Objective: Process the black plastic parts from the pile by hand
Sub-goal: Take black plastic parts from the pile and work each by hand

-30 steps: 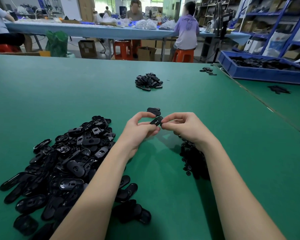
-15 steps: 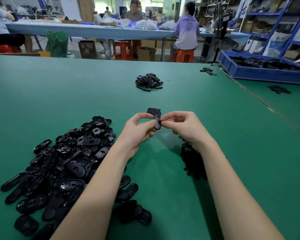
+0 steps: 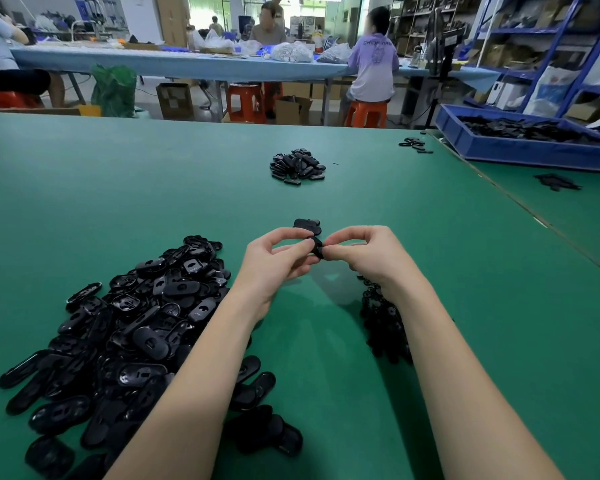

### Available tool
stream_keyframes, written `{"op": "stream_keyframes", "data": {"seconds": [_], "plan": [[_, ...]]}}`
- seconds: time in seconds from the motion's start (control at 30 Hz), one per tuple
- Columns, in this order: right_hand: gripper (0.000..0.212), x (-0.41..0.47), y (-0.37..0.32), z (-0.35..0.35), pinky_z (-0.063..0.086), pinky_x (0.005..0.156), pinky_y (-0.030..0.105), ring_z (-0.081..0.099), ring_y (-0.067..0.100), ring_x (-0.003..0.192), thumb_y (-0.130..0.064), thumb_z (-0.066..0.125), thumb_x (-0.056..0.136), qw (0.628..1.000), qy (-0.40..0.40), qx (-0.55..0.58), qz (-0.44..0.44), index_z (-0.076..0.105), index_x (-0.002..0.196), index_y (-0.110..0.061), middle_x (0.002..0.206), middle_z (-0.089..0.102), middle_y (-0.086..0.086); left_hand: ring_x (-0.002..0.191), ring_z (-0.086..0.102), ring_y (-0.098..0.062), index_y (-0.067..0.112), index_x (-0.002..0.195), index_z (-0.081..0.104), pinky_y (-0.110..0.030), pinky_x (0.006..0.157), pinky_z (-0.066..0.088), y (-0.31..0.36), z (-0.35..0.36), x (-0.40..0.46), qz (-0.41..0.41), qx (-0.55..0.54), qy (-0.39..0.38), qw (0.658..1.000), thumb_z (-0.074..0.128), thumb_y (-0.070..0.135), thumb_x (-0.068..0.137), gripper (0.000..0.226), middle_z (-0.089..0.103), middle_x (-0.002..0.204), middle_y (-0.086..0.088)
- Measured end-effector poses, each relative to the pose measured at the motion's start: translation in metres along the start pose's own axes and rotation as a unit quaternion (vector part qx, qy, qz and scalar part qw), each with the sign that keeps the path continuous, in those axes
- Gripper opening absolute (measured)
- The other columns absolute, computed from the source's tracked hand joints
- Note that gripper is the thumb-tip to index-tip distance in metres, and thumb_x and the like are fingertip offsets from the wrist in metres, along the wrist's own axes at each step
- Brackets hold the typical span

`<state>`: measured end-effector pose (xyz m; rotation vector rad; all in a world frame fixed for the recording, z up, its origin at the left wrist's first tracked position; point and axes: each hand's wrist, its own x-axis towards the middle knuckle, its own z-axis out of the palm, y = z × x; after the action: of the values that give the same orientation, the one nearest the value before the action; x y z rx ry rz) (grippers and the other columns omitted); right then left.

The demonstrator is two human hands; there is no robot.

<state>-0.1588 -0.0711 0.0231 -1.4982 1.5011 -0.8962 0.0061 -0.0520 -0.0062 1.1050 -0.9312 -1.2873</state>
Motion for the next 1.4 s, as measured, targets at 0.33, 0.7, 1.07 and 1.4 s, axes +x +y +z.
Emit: {"op": "stream_keyframes", "data": {"seconds": [0.33, 0.7, 1.07, 1.4], "plan": [[0.016, 0.001, -0.001, 0.001, 0.030, 0.043, 0.014, 0.042, -0.002, 0.036, -0.031, 0.087, 0.076, 0.999, 0.020, -0.028, -0.009, 0.076, 0.086, -0.025, 0.068, 0.066, -0.009, 0.082, 0.074, -0.018, 0.016, 0.096, 0.073, -0.019, 0.070, 0.057, 0.000, 0.001, -0.001, 0.003, 0.013, -0.025, 1.000, 0.073, 0.009, 0.090, 0.009, 0.078, 0.088, -0.010], [0.024, -0.001, 0.008, 0.000, 0.037, 0.061, 0.025, 0.045, -0.002, 0.045, -0.042, 0.089, 0.073, 0.999, -0.006, 0.040, -0.009, 0.076, 0.080, -0.023, 0.074, 0.065, -0.004, 0.085, 0.075, -0.021, 0.011, 0.098, 0.063, -0.021, 0.070, 0.057, 0.003, 0.000, 0.000, -0.032, -0.025, -0.033, 0.999, 0.062, 0.001, 0.095, 0.011, 0.077, 0.092, -0.011], [0.009, 0.004, 0.010, -0.001, 0.032, 0.046, 0.010, 0.046, -0.002, 0.043, -0.024, 0.084, 0.080, 0.999, -0.029, 0.004, -0.030, 0.076, 0.079, -0.020, 0.055, 0.059, -0.015, 0.072, 0.068, -0.016, 0.010, 0.094, 0.070, -0.023, 0.082, 0.055, -0.003, 0.000, -0.002, -0.021, 0.033, -0.037, 0.999, 0.066, -0.006, 0.088, 0.018, 0.074, 0.086, -0.013], [0.010, 0.008, 0.016, 0.004, 0.040, 0.057, 0.017, 0.054, 0.004, 0.056, -0.022, 0.083, 0.077, 0.998, -0.008, -0.032, -0.049, 0.074, 0.074, -0.020, 0.061, 0.064, -0.012, 0.073, 0.070, -0.014, 0.006, 0.095, 0.072, -0.017, 0.071, 0.055, -0.003, 0.001, -0.006, -0.015, 0.077, -0.013, 0.997, 0.070, -0.007, 0.085, 0.017, 0.074, 0.092, -0.015]]}}
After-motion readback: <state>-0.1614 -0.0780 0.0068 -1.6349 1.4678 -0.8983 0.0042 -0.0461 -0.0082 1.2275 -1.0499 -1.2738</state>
